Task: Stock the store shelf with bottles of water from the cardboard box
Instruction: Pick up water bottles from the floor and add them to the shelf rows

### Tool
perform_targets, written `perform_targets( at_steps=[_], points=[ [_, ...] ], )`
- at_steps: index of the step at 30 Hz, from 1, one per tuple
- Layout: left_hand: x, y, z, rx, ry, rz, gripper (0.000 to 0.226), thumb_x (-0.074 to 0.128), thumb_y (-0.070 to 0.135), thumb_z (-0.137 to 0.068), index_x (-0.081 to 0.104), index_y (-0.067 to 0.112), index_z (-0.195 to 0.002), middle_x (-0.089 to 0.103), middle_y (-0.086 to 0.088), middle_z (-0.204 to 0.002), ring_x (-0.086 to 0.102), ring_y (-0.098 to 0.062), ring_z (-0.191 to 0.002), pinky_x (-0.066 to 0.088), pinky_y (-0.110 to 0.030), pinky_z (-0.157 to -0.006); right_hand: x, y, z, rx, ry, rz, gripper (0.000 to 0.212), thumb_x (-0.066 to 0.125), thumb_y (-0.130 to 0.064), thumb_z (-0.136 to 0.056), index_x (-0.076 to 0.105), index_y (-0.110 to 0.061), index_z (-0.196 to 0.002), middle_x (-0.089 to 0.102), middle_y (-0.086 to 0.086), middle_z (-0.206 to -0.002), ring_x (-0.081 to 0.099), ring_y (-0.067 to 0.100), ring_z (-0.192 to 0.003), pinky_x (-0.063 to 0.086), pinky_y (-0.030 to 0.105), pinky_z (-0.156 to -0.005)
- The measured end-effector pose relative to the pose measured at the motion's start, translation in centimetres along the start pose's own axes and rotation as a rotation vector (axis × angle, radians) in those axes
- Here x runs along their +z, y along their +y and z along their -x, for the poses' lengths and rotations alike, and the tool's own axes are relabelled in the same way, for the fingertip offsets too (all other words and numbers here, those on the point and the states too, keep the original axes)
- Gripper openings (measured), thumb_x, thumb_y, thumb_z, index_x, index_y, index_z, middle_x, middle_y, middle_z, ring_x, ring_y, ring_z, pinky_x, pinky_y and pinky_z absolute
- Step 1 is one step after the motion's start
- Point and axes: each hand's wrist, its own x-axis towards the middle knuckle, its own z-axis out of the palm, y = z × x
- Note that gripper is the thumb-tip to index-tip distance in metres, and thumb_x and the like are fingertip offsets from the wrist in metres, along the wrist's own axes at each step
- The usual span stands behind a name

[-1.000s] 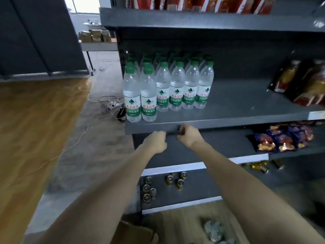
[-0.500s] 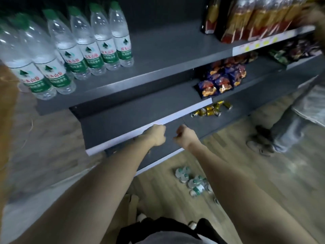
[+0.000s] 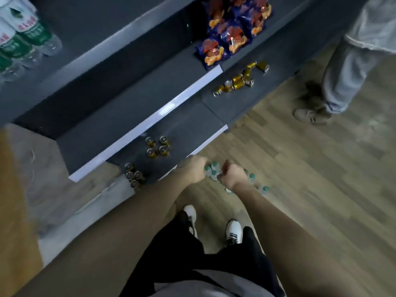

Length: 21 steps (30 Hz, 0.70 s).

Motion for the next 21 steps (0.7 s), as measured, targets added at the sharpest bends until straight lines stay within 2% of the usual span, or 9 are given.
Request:
perform_targets(
  at_steps=[4,8,11,14,18,21],
  points=[
    [1.9,1.5,-3.2,0.027,-0.069,-0.002,0.012,0.051,0.018,-0.093,0.057,0.014,-0.103,0.062,-0.012,-0.113,0.059,-0.032,-0.101,0.041,-0.034,-0.07,0.7,3.2,-2.4,0.063,-0.01,-0.057,0.052,0.067,-0.025,-0.083,0.051,-0.011,-0.131,0.065,0.013,-0.121,0.06,0.032,-0.114,0.048,0.033,-0.088],
    [4.9,2.5,-7.2,0.033,-0.171,0.02,0.012,0.052,0.021,-0.093,0.057,0.014,-0.1,0.062,-0.012,-0.108,0.06,-0.033,-0.099,0.045,-0.035,-0.073,1.8,6.2,-4.9,0.167,-0.005,-0.152,0.041,0.069,-0.022,-0.084,0.056,-0.006,-0.12,0.066,0.015,-0.117,0.061,0.032,-0.109,0.045,0.031,-0.081],
    [8.3,2.4,-11.7,0.001,-0.233,0.123,0.012,0.055,0.019,-0.091,0.06,0.013,-0.1,0.062,-0.013,-0.11,0.06,-0.035,-0.102,0.051,-0.039,-0.084,3.7,8.9,-8.4,0.251,0.028,-0.212,0.043,0.069,-0.022,-0.084,0.055,-0.006,-0.121,0.065,0.015,-0.117,0.061,0.032,-0.108,0.042,0.028,-0.078],
    [12.6,1.5,-16.6,-0.004,-0.306,0.121,0.015,0.057,0.019,-0.09,0.06,0.014,-0.103,0.064,-0.014,-0.109,0.06,-0.035,-0.101,0.051,-0.039,-0.085,6.3,11.7,-11.8,0.389,0.081,-0.285,0.042,0.069,-0.02,-0.081,0.054,-0.007,-0.117,0.066,0.015,-0.113,0.063,0.034,-0.104,0.05,0.035,-0.083],
    [18.6,-0.7,-23.7,0.059,-0.363,0.063,0.007,0.054,0.021,-0.09,0.048,0.022,-0.093,0.063,-0.013,-0.104,0.059,-0.035,-0.095,0.046,-0.035,-0.073,10.7,14.8,-17.1,0.502,0.083,-0.317,0.045,0.07,-0.018,-0.079,0.055,-0.007,-0.12,0.061,0.014,-0.118,0.06,0.032,-0.106,0.05,0.038,-0.091],
    [23.3,-2.7,-28.7,0.054,-0.362,0.036,0.006,0.053,0.023,-0.091,0.049,0.023,-0.095,0.062,-0.011,-0.108,0.059,-0.034,-0.098,0.048,-0.037,-0.078,14.3,17.4,-22.0,0.529,0.072,-0.309,0.05,0.072,-0.022,-0.08,0.054,-0.011,-0.126,0.057,0.011,-0.124,0.059,0.03,-0.109,0.048,0.04,-0.096]
  ],
)
